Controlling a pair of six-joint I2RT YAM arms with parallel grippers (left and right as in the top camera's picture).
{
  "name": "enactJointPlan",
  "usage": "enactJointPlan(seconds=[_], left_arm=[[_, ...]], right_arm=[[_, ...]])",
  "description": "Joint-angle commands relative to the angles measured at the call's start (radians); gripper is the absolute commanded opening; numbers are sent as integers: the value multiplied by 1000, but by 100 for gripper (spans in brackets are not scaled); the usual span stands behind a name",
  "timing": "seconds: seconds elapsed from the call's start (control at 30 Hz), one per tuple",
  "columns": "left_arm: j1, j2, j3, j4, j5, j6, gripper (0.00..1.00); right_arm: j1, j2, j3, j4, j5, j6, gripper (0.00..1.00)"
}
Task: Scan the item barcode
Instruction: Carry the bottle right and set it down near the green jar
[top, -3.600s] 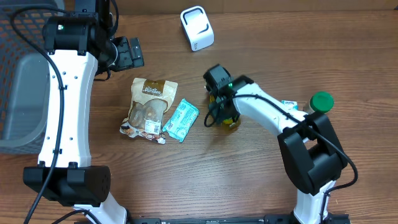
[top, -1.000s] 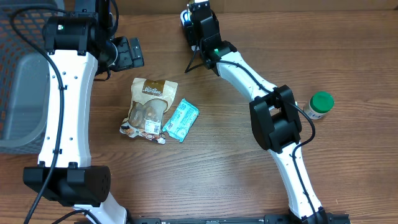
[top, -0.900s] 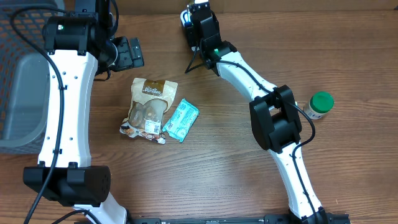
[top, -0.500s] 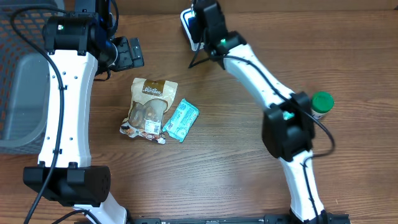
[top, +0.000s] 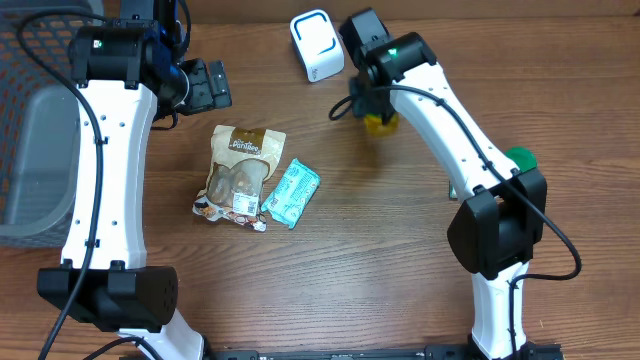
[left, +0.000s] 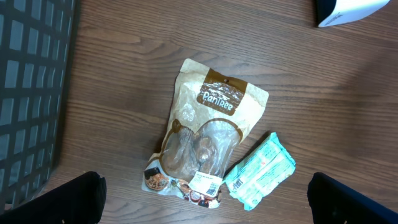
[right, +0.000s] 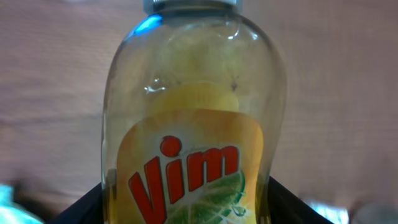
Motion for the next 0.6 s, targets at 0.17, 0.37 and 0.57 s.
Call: enactJointPlan(seconds=[0.17, 0.37, 0.57], left_arm=[[-6, 2, 15, 4, 5, 11, 100], [-6, 2, 15, 4, 5, 11, 99], [-6, 2, 15, 4, 5, 11, 100]], right_arm=[[-55, -5, -188, -38, 6, 71, 38], [-83, -5, -302, -20, 6, 74, 41], [-114, -5, -377, -11, 6, 74, 41]])
